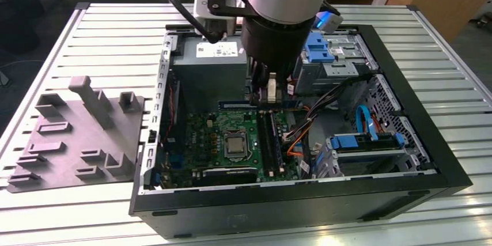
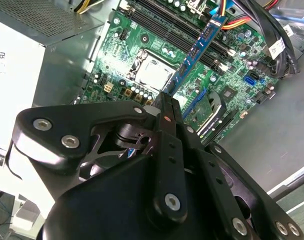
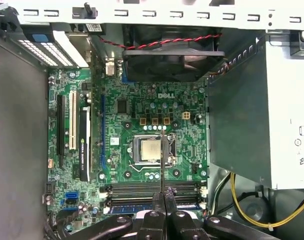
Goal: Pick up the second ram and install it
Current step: 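Pick up the second ram and move it above second insertion slot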
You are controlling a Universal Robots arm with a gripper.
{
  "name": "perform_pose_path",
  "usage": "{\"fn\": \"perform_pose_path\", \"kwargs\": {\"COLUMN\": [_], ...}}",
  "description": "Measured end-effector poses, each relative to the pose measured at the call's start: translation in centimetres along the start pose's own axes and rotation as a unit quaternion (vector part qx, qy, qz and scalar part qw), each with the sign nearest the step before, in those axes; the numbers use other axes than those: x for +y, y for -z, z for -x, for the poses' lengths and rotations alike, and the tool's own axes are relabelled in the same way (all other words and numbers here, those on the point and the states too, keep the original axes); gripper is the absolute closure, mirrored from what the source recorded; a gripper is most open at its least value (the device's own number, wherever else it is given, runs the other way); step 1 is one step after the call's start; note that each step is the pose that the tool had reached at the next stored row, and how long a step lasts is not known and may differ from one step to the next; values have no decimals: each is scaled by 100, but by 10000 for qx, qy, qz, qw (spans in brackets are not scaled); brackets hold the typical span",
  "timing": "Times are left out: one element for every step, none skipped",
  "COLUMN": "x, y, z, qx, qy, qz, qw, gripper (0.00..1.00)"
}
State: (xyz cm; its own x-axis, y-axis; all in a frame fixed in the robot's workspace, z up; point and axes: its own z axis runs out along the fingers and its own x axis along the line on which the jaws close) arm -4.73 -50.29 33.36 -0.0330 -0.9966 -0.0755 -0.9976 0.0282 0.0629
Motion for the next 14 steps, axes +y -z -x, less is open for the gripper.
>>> {"fn": "perform_pose_path", "kwargs": {"x": [2, 7, 14, 19, 21, 24, 25, 26, 25, 25, 25, 24, 24, 24], "y": [-3, -6, -10, -16, -24, -31, -40, -51, -63, -73, -81, -88, -96, -105], "z": [-2, -4, -6, -8, -9, -10, -12, -13, -14, -15, -15, -16, -17, -18], "qx": [0, 0, -1, -1, -2, -1, 0, -1, -1, 0, 1, 1, 2, 2], "qy": [0, 0, 0, 0, 1, 3, 5, 8, 14, 30, 43, 53, 61, 70], "qz": [0, 0, -1, 0, -1, -1, 0, 0, 1, 2, 3, 3, 4, 5], "qw": [10000, 10000, 10000, 10000, 10000, 10000, 10000, 10000, 10000, 10000, 10000, 10000, 10000, 10000], "gripper": [89, 89, 89, 89, 89, 89, 89, 89, 89, 89, 89, 89, 89, 89]}}
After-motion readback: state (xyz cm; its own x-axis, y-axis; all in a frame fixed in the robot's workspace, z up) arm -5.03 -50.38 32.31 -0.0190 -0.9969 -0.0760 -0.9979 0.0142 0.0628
